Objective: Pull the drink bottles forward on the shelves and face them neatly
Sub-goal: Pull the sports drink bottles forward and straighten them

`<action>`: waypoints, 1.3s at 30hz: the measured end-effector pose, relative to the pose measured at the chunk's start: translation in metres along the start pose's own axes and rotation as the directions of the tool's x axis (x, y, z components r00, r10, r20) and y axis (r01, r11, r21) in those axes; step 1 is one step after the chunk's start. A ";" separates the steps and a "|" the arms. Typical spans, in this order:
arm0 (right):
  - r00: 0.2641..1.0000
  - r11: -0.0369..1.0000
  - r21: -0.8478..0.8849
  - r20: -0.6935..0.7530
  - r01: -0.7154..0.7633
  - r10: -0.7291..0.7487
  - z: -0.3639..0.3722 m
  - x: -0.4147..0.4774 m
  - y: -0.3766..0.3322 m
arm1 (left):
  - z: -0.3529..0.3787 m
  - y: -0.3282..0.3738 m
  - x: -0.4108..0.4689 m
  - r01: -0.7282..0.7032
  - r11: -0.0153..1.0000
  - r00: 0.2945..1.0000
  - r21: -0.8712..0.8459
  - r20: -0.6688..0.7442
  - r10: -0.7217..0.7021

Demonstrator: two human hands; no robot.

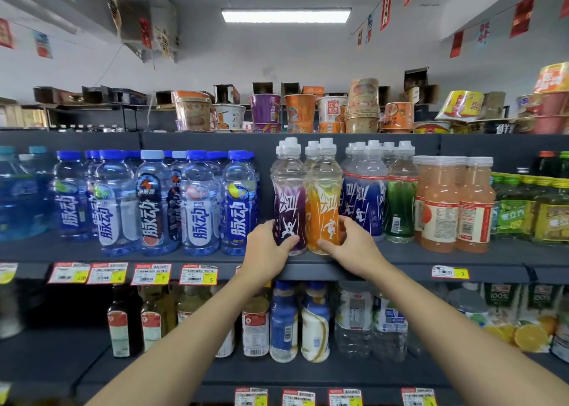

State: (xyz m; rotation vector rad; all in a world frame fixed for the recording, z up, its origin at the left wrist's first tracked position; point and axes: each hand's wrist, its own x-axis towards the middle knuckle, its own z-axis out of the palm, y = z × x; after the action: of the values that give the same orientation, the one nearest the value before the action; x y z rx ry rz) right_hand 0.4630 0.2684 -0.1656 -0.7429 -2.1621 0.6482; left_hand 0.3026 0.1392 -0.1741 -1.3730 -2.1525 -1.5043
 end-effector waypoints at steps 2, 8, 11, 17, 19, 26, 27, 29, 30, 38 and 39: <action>1.000 1.000 0.016 0.017 0.007 -0.007 -0.001 0.000 0.002 | 0.001 -0.001 0.001 -0.014 1.000 1.000 0.006 0.000 0.014; 1.000 0.999 0.048 0.012 -0.005 0.005 -0.008 0.001 0.010 | -0.003 -0.003 0.002 -0.043 0.998 0.999 0.035 0.026 0.043; 0.998 1.000 0.005 0.064 0.011 -0.011 -0.014 0.001 0.011 | -0.007 -0.004 -0.001 -0.094 0.993 0.993 0.075 0.077 0.088; 0.988 1.000 -0.007 0.154 0.000 0.001 -0.015 0.005 0.014 | -0.008 0.000 -0.005 -0.021 0.998 0.993 0.065 0.113 0.014; 0.987 1.000 0.004 0.162 -0.003 0.002 -0.016 0.005 0.015 | -0.008 0.001 -0.004 -0.004 0.998 0.993 0.063 0.116 -0.004; 0.985 1.000 0.002 0.173 0.016 -0.016 -0.019 0.007 0.018 | -0.016 0.003 -0.001 -0.036 0.989 0.984 0.143 0.180 0.010; 0.985 1.000 -0.004 0.173 0.021 -0.020 -0.019 0.007 0.018 | -0.017 0.003 0.000 -0.051 0.985 0.982 0.165 0.190 0.019; 0.984 1.000 -0.011 0.179 0.026 -0.023 -0.019 0.007 0.020 | -0.019 0.005 0.003 -0.072 0.975 0.978 0.211 0.206 0.028; 0.983 1.000 -0.011 0.184 0.027 -0.024 -0.018 0.007 0.020 | -0.020 0.006 0.004 -0.075 0.971 0.977 0.227 0.210 0.026; 0.976 0.997 -0.061 0.212 0.051 -0.037 -0.017 0.013 0.019 | -0.021 0.009 0.003 -0.077 0.966 0.976 0.248 0.215 0.023; 0.976 0.996 -0.070 0.214 0.052 -0.036 -0.017 0.013 0.018 | -0.021 0.009 0.003 -0.074 0.965 0.976 0.253 0.215 0.018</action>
State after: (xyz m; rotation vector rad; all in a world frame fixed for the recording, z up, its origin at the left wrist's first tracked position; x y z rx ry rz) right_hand 0.4749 0.2937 -0.1609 -0.6895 -2.4033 0.6515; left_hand 0.3007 0.1244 -0.1564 -1.5339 -2.3220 -1.0529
